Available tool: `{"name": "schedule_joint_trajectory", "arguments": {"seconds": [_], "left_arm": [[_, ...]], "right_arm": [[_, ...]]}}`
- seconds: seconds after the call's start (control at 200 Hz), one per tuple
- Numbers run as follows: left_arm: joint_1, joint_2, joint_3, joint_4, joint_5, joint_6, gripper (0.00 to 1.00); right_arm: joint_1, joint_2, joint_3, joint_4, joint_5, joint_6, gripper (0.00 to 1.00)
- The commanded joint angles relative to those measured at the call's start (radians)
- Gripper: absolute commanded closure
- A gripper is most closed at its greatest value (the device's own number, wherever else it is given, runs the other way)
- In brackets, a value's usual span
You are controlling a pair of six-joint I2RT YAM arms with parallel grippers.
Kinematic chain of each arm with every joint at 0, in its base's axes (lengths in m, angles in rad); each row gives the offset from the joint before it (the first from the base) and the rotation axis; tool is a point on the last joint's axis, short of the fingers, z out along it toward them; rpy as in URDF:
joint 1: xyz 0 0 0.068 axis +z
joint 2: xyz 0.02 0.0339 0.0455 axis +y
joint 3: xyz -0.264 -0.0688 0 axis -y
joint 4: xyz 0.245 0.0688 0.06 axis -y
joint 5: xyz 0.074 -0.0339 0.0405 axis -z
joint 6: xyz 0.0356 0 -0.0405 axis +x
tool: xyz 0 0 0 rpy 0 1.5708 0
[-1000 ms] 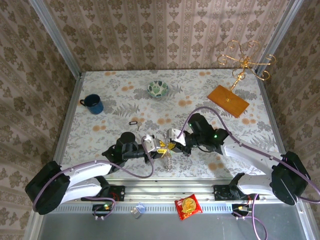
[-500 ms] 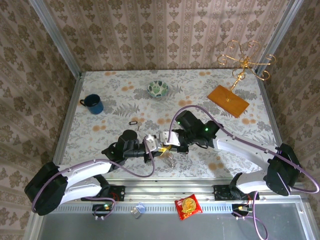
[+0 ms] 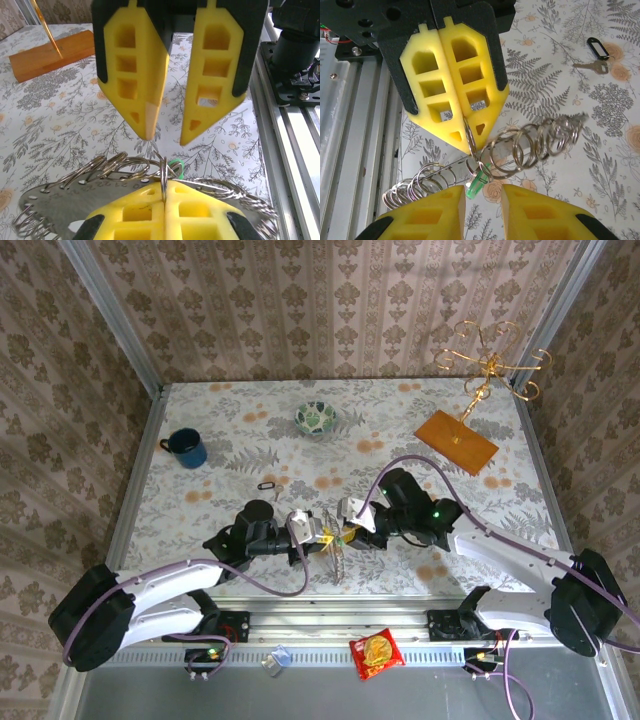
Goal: Put the keys on the keyring
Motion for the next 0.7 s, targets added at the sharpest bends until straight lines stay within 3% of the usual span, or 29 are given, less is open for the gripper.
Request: {"name": "schedule_joint_trajectory", "arguments": {"seconds": [0.0, 0.265, 0.53, 0.695], "left_arm": [[-0.006, -0.018, -0.013, 0.07, 0.027, -0.019, 1.0], [-0.007, -0.012, -0.022, 0.096, 0.028, -0.029, 1.0], [-0.006, -0.01, -0.028, 0.11, 0.025, -0.029, 1.0], [-0.006, 0.0, -0.031, 0.14, 0.025, -0.033, 1.0]], "right_arm": [[-0.002, -0.004, -0.01, 0.047, -0.045, 0.043, 0.73], [-0.001, 0.032, -0.001, 0.062, -0.063, 0.048, 0.78], [-0.001, 0.051, -0.002, 0.048, -0.057, 0.038, 0.94], [-0.001, 0.086, 0.022, 0.03, -0.05, 0.035, 0.98]]}}
